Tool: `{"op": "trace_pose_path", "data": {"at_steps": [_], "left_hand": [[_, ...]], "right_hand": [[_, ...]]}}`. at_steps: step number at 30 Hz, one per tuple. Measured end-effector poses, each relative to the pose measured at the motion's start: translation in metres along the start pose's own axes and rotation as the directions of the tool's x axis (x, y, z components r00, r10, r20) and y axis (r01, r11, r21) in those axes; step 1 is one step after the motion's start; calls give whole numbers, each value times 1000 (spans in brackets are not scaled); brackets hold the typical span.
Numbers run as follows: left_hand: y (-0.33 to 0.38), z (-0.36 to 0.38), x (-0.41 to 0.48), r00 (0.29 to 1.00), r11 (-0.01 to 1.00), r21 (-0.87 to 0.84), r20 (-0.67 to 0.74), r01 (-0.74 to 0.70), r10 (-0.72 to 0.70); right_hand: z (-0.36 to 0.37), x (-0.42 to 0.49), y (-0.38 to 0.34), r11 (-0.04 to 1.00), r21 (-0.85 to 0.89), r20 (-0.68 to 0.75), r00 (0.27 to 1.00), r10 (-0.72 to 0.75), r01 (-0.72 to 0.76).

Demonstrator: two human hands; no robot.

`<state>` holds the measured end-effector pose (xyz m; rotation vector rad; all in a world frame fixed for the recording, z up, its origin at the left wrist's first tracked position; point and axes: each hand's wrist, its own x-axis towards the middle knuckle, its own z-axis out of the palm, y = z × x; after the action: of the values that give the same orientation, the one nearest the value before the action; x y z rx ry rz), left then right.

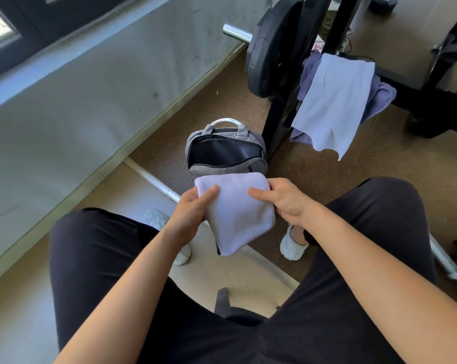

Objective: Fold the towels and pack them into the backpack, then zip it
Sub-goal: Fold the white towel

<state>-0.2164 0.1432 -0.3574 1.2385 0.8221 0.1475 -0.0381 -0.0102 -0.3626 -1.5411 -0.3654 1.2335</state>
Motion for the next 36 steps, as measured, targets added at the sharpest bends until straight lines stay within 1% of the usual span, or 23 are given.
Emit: {"op": "trace_pose_path", "data": {"at_steps": [2,5,7,9,11,13,15,17,18,19,20,22,23,25,27,29,31,33,35,36], "left_hand": [[-2,0,0,999,999,42,-36,-25,26],[-7,-1,4,992,997,50,-108,-58,63],[-9,-5,7,982,994,83,-170,-66,80],[-11,-8,11,979,979,170,-151,-108,135],[-14,-11,14,976,937,306,-83,-167,201],[-16,-13,17,964,859,467,-51,-208,261],[-16,-15,19,947,790,565,-44,-239,317],[-13,-16,19,932,754,601,-39,-267,361],[-12,-17,18,928,745,609,-39,-273,372],[-10,-18,17,926,748,605,-42,-275,374],[-8,-18,16,930,772,573,-45,-275,364],[-3,-17,12,948,860,442,-60,-256,313],[0,-17,10,959,903,359,-64,-237,277],[4,-13,4,982,968,181,-39,-175,185],[6,-8,-1,996,996,24,9,-89,89],[7,-2,-2,1000,999,-35,-3,-6,6],[9,3,-3,998,994,-91,-20,62,-64],[10,4,-1,994,979,-174,9,107,-107],[9,2,-1,993,973,-202,54,112,-103],[8,1,-1,994,979,-180,61,98,-88]], "right_hand": [[-3,1,1,999,-39,-63,998,-24,22],[-1,-2,1,991,-111,-99,992,-80,68],[2,-4,-1,973,-201,-119,983,-141,115],[5,-4,-1,935,-321,-160,965,-207,148],[4,-1,1,876,-451,-225,929,-294,168],[0,2,3,775,-604,-254,877,-407,185],[-3,2,1,679,-705,-215,850,-480,205],[-6,0,-4,635,-728,-130,856,-500,260],[-6,-2,-7,629,-720,-89,860,-503,293],[-7,-3,-8,649,-690,-63,866,-496,321],[-7,-4,-9,701,-627,-55,878,-475,340],[-6,-7,-10,856,-406,-80,921,-381,319],[-5,-8,-10,912,-290,-96,939,-331,292],[-4,-7,-11,960,-110,-103,958,-267,256],[-3,-7,-10,976,35,-54,976,-213,215],[1,-7,-9,980,125,4,988,-157,156],[3,-7,-9,980,167,45,992,-114,105],[4,-6,-7,980,188,66,994,-85,71],[5,-4,-5,976,213,67,996,-63,47],[6,-2,-4,972,233,58,997,-53,38]]}}
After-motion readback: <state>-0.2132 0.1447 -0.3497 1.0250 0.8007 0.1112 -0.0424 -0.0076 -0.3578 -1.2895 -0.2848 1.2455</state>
